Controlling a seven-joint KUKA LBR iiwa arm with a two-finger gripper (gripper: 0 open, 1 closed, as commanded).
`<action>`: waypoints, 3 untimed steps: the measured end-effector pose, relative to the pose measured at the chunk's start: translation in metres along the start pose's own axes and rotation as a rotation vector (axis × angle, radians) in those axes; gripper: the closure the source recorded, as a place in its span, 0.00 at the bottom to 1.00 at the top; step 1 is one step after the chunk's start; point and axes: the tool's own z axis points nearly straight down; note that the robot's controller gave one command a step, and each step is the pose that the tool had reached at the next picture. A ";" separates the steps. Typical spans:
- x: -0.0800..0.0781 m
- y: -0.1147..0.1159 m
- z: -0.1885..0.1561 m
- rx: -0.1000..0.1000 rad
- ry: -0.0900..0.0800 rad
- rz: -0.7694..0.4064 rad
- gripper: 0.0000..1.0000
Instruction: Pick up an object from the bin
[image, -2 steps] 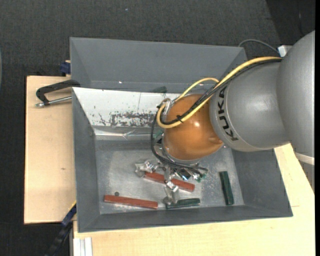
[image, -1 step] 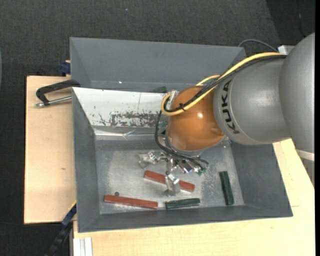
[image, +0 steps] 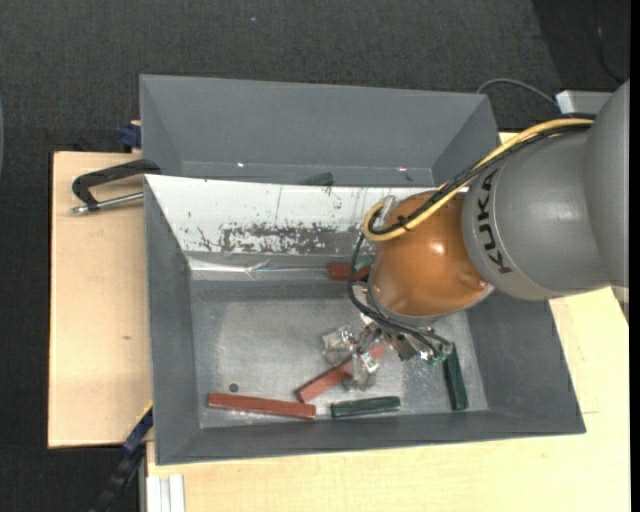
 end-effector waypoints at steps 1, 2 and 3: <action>0.000 0.000 0.000 0.000 0.000 0.000 1.00; -0.007 0.012 -0.156 0.002 -0.005 0.009 1.00; -0.007 0.012 -0.156 0.001 -0.003 0.009 1.00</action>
Offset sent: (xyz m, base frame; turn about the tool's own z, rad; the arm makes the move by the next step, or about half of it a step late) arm -0.0018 0.0121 0.1544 0.0089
